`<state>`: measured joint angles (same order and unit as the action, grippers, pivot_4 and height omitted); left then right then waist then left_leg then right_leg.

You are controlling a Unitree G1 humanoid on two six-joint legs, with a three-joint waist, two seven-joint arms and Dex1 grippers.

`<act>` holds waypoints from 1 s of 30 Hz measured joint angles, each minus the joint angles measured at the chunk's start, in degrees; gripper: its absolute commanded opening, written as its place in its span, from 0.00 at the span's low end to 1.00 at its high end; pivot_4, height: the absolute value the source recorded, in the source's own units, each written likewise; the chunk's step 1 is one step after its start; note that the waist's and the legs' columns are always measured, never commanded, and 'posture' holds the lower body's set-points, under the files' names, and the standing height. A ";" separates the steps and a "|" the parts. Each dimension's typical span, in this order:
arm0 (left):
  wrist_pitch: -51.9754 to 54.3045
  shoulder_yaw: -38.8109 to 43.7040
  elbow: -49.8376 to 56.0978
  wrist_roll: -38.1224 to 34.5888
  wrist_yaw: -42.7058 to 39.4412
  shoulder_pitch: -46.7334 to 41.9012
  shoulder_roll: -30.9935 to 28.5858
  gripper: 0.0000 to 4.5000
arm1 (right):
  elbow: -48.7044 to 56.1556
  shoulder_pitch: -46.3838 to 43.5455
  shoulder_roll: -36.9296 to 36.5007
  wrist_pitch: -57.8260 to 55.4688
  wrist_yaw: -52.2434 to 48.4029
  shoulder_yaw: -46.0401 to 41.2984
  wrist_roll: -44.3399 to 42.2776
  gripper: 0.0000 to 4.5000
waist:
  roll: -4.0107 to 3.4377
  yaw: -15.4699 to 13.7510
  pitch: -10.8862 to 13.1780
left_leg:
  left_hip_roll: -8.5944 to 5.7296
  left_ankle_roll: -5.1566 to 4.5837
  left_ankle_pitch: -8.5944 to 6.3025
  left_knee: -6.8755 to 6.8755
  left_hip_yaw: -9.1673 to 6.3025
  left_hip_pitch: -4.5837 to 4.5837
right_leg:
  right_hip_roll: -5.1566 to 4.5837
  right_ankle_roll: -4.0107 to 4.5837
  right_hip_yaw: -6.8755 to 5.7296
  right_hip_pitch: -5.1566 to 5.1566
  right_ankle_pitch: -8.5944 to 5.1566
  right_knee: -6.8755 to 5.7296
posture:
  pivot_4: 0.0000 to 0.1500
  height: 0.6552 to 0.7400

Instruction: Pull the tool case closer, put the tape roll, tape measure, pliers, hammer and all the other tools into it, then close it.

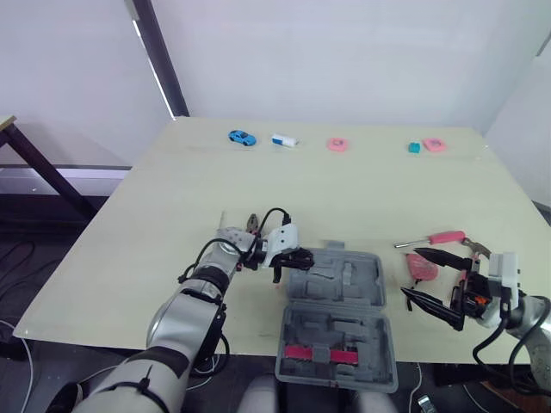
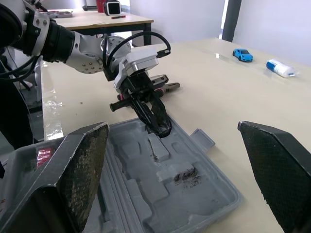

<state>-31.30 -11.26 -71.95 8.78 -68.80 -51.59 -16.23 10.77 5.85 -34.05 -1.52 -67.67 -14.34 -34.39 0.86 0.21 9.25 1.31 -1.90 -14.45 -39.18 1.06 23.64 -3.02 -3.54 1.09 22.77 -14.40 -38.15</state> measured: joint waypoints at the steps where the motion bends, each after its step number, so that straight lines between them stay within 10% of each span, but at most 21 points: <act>1: 0.00 0.01 0.00 0.00 0.27 0.23 0.00 0.19 | 0.00 0.00 0.07 0.08 0.06 0.03 0.01 1.00 | 0.00 0.00 -0.02 | 0.00 0.00 0.00 0.00 -0.01 -0.02 | 0.00 0.00 -0.01 -0.03 0.00 0.00 | 1.00 1.00; 15: 6.77 11.68 11.43 -15.52 -10.27 5.05 0.47 0.19 | -2.44 -0.82 2.38 -2.09 6.48 -0.89 -1.00 1.00 | 0.03 0.20 -0.10 | 0.02 0.00 0.00 0.01 -0.16 0.10 | -0.02 0.02 -0.10 0.01 0.01 0.05 | 1.00 1.00; 30: 26.55 25.11 47.58 -27.46 -4.23 41.05 -21.21 0.24 | -16.55 8.05 -1.63 3.44 6.27 -13.57 2.03 1.00 | -0.16 0.35 -0.15 | 0.28 -0.04 -0.04 0.37 -0.01 -0.20 | -0.26 0.06 0.13 -0.05 -0.01 0.19 | 1.00 1.00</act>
<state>-4.75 13.85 -24.37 -18.69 -73.03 -10.53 -37.43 -5.78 13.90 -35.68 1.92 -61.40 -27.91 -32.36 0.70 0.56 9.10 1.59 -1.94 -14.49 -38.81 1.05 23.45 -3.28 -3.48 1.22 22.72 -14.41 -37.96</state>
